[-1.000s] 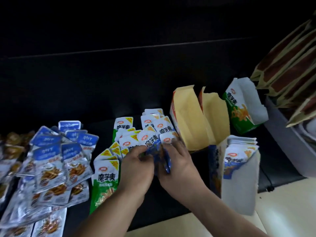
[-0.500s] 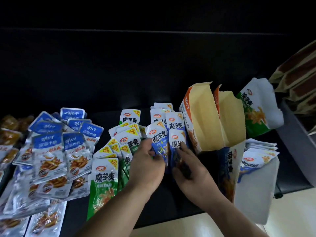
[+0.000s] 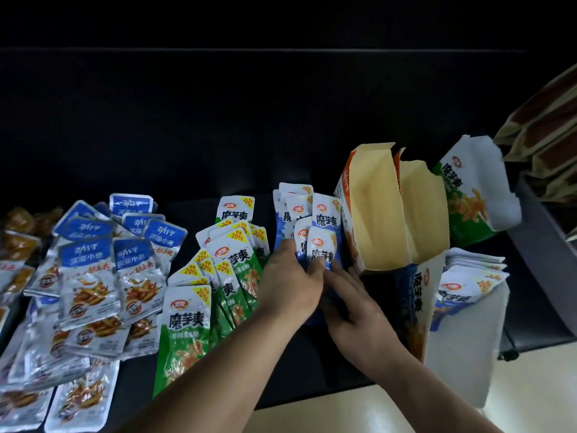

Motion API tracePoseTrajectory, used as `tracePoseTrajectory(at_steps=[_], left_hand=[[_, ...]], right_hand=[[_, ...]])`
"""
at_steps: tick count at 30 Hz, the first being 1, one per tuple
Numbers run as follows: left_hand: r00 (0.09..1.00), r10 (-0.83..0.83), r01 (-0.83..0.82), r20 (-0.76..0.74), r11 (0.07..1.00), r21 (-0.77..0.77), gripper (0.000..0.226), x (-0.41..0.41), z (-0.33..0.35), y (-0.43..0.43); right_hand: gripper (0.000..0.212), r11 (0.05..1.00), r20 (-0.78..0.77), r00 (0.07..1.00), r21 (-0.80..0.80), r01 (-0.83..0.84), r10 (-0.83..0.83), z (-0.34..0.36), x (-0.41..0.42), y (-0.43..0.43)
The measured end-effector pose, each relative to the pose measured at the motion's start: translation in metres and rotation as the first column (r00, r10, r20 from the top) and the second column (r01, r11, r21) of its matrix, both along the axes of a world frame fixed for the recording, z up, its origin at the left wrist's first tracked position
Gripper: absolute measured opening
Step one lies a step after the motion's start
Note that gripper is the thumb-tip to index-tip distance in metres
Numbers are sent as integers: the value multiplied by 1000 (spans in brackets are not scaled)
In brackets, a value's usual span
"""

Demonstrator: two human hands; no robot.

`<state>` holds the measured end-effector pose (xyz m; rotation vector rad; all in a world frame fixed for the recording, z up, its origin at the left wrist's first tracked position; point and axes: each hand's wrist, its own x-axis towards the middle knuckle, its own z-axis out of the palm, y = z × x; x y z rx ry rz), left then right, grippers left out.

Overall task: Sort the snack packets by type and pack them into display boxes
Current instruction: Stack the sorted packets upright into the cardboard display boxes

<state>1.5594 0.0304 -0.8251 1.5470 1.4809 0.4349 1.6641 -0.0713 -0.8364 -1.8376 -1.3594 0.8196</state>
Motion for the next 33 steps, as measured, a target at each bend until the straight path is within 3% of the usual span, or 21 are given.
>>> tracePoseTrajectory(at_steps=[2, 5, 8, 11, 13, 15, 19, 27, 30, 33], left_hand=[[994, 86, -85, 74, 996, -21, 21, 2, -1, 3], [975, 170, -158, 145, 983, -95, 29, 4, 1, 10], [977, 150, -139, 152, 987, -81, 24, -2, 3, 8], [954, 199, -192, 225, 980, -52, 16, -22, 17, 0], [933, 208, -198, 295, 978, -64, 17, -37, 32, -6], [919, 165, -146, 359, 986, -81, 20, -52, 52, -13], [899, 33, -5, 437, 998, -64, 27, -64, 74, -37], [856, -171, 201, 488, 979, -10, 55, -57, 71, -48], [833, -294, 332, 468, 943, 3, 60, -63, 73, -42], [804, -346, 391, 484, 921, 10, 61, -64, 75, -44]], right_hand=[[78, 1000, 2, 1000, 3, -9, 9, 1, -1, -3], [81, 996, -82, 996, -85, 15, -22, 9, -1, -4], [70, 990, -185, 981, -136, 41, -66, 16, -1, -4], [46, 984, -244, 953, -26, 177, -178, 31, -10, -3], [41, 950, -336, 897, 26, 313, -286, 46, -18, 1], [49, 935, -460, 826, -29, 354, -327, 63, -24, 9], [46, 967, -627, 737, -125, 223, -251, 82, -32, 22], [47, 987, -606, 780, -69, 144, -157, 83, -35, 9], [66, 992, -583, 807, 6, 128, -101, 95, -12, 8], [86, 998, -595, 801, -38, 57, -69, 103, 3, 8]])
